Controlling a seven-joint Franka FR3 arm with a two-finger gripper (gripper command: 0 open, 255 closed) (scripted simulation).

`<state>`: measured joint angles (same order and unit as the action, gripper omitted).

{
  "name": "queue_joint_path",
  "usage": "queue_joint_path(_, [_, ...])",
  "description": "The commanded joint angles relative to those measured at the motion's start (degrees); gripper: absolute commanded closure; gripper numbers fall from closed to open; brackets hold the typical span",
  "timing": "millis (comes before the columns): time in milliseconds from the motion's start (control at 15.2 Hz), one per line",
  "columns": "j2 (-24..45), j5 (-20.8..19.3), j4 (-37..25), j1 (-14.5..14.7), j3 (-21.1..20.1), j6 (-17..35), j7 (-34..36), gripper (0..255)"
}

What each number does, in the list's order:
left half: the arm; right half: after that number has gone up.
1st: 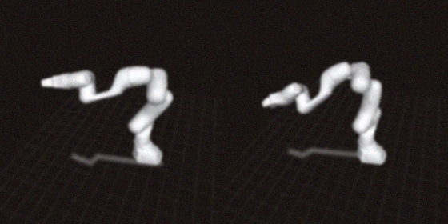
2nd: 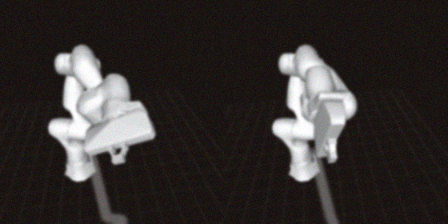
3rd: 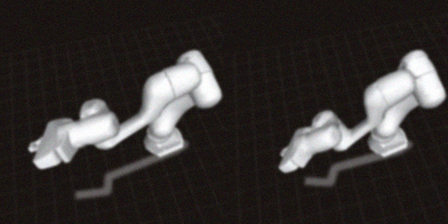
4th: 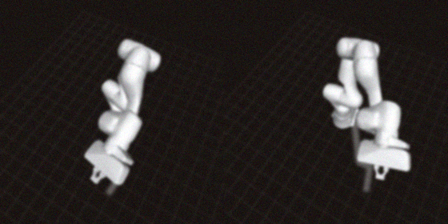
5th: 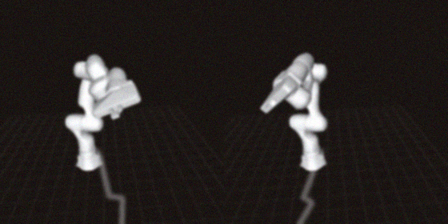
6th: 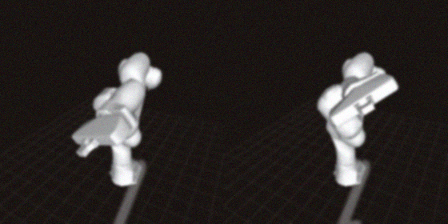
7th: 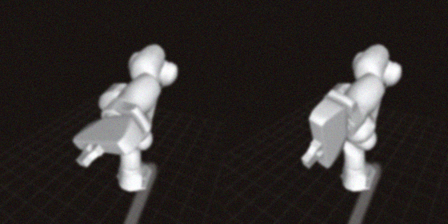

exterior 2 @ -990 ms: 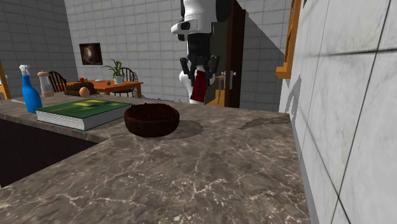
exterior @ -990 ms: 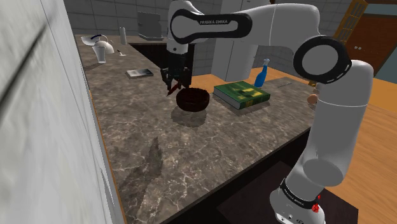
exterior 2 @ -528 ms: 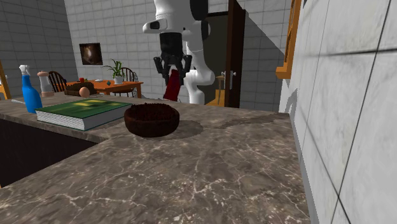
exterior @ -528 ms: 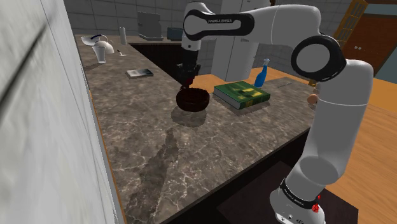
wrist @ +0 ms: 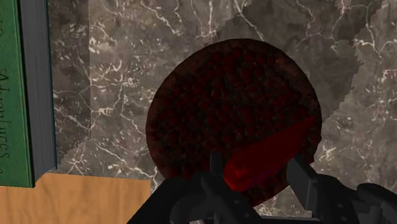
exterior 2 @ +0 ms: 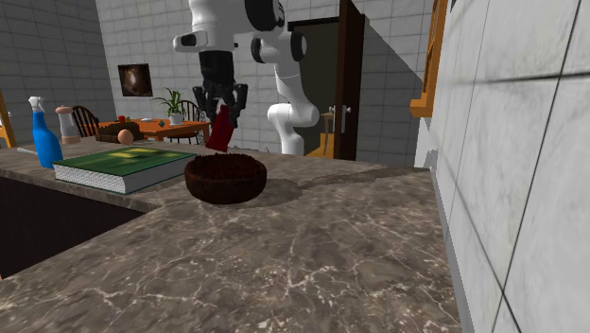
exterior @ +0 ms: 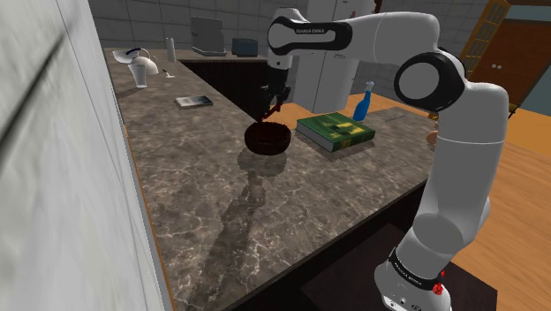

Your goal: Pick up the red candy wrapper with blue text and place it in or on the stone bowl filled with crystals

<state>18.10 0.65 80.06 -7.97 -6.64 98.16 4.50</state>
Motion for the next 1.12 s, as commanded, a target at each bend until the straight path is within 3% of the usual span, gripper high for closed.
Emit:
queue_joint_path(0, [-0.3,0.1,1.9,-0.2,0.1,1.6,-0.4,255])
queue_joint_path(792, [0.1,0.1,10.4,-0.3,0.2,10.5,-0.7,255])
queue_joint_path(1056, [0.1,0.1,10.4,-0.3,0.1,10.5,-0.7,255])
